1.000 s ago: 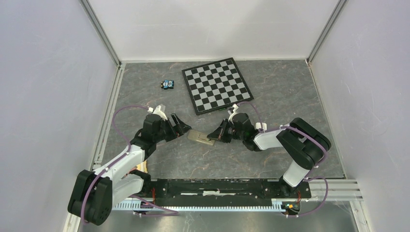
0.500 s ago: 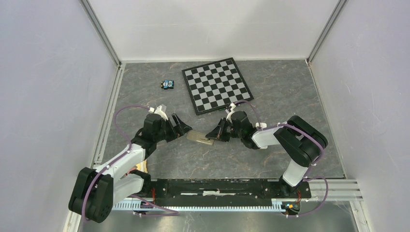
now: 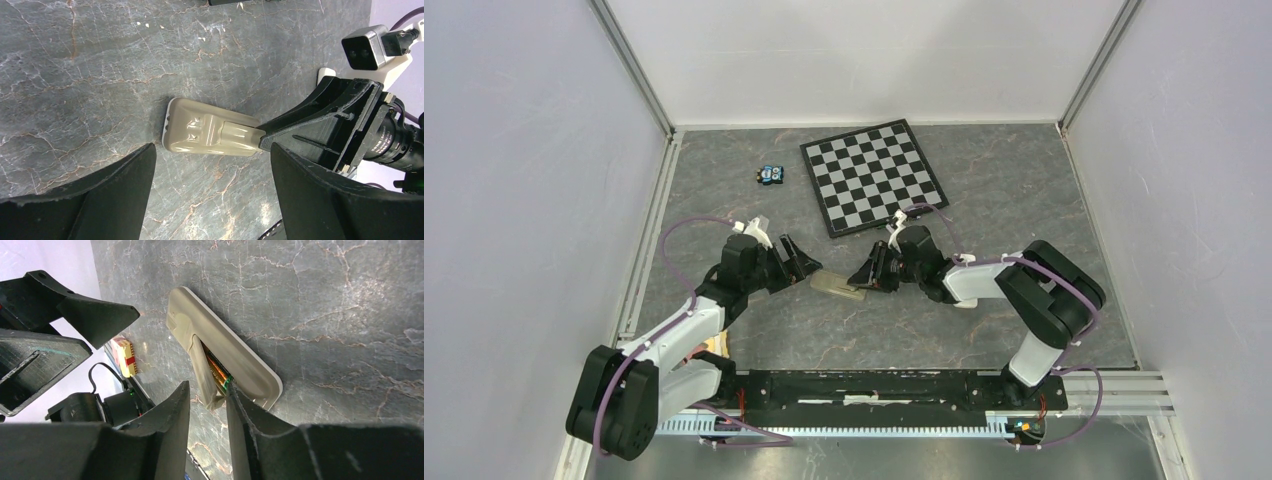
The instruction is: Load the batteries into the remote control
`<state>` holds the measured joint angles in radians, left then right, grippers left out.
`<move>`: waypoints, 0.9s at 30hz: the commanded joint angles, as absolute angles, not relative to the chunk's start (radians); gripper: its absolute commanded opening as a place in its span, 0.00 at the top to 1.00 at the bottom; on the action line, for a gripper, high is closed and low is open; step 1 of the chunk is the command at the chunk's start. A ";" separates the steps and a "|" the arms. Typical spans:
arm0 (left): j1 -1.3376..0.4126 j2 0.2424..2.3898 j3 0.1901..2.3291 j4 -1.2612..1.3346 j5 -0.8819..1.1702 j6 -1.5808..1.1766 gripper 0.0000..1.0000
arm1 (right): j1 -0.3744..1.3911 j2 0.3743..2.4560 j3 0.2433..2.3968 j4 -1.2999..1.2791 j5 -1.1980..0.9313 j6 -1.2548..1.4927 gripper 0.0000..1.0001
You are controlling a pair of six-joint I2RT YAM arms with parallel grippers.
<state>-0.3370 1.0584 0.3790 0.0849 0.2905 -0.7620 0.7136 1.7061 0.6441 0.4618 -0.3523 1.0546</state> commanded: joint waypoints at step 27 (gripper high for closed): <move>-0.333 1.065 0.414 0.109 0.270 -0.723 0.11 | 0.719 1.599 0.690 0.337 -0.268 0.917 0.77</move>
